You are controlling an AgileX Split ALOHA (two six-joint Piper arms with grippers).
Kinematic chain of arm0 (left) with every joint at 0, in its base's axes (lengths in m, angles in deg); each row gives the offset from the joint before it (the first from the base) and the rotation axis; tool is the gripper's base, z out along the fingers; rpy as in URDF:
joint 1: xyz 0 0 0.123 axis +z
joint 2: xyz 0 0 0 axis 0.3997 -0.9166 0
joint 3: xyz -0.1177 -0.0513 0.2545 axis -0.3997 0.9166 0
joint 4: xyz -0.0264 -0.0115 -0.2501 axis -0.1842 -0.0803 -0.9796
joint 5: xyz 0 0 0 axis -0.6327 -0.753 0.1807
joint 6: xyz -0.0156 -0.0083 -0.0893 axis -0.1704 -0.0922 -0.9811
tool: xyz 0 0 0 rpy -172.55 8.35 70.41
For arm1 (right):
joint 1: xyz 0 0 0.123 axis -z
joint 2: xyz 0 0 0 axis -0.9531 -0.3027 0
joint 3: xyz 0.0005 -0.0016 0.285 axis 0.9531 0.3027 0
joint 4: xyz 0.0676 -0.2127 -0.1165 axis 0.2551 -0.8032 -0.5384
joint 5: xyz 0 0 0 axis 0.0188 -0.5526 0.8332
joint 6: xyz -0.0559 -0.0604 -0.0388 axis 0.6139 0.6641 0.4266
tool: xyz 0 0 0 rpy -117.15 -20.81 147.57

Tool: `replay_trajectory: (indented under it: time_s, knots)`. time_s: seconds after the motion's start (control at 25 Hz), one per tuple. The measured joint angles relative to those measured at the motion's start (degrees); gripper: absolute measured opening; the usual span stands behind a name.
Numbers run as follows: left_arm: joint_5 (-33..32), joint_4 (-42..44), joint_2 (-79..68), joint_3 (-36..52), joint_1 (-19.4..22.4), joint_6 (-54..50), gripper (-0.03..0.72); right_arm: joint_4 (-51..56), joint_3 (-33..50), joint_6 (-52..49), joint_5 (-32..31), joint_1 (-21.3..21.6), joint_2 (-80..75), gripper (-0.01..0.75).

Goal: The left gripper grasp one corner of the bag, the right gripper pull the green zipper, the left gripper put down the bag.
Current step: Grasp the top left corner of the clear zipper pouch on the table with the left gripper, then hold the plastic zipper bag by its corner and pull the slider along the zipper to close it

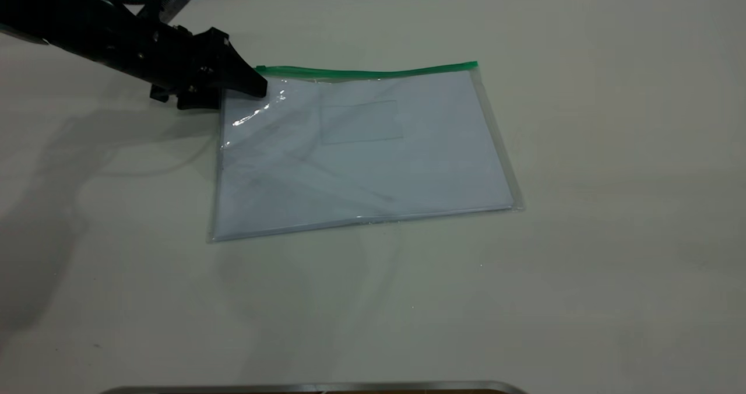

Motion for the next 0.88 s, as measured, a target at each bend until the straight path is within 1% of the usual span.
replay_trajectory:
  time_s: [0.08, 0.24, 0.36, 0.4, 0.52, 0.64, 0.76, 0.88]
  knots:
    - [0.00, -0.21, -0.07, 0.00, -0.06, 0.96, 0.472, 0.00, 0.00, 0.00, 0.00, 0.00, 0.00, 0.530]
    - [0.00, -0.28, -0.07, -0.27, -0.06, 2.86, 0.259, 0.00, 0.00, 0.00, 0.07, 0.00, 0.00, 0.530]
    - [-0.84, -0.79, -0.07, -0.38, -0.06, 7.75, 0.082, 0.06, -0.31, 0.74, 0.45, 0.00, -1.18, 0.530]
    - [-1.44, -1.12, -0.07, -0.38, -0.06, 10.05, 0.059, 0.06, -0.57, 1.72, 0.96, 0.00, -2.65, 0.530]
    - [-3.47, -1.50, 0.28, -0.57, -0.06, 16.47, 0.053, 0.06, -1.22, 4.46, 5.04, 0.00, -9.22, 0.530]
    - [-6.27, -1.04, 1.58, -0.77, -0.06, 22.93, 0.053, 0.68, -1.22, 6.81, 11.35, 0.00, -18.92, 0.530]
    - [-9.77, 1.94, 3.28, -2.19, -0.25, 29.00, 0.053, 3.42, -1.22, 10.71, 18.23, 0.00, -29.69, 0.530]
    - [-13.30, 6.10, 4.21, -4.66, -0.45, 31.79, 0.053, 8.60, -1.34, 17.89, 24.47, 0.00, -39.44, 0.530]
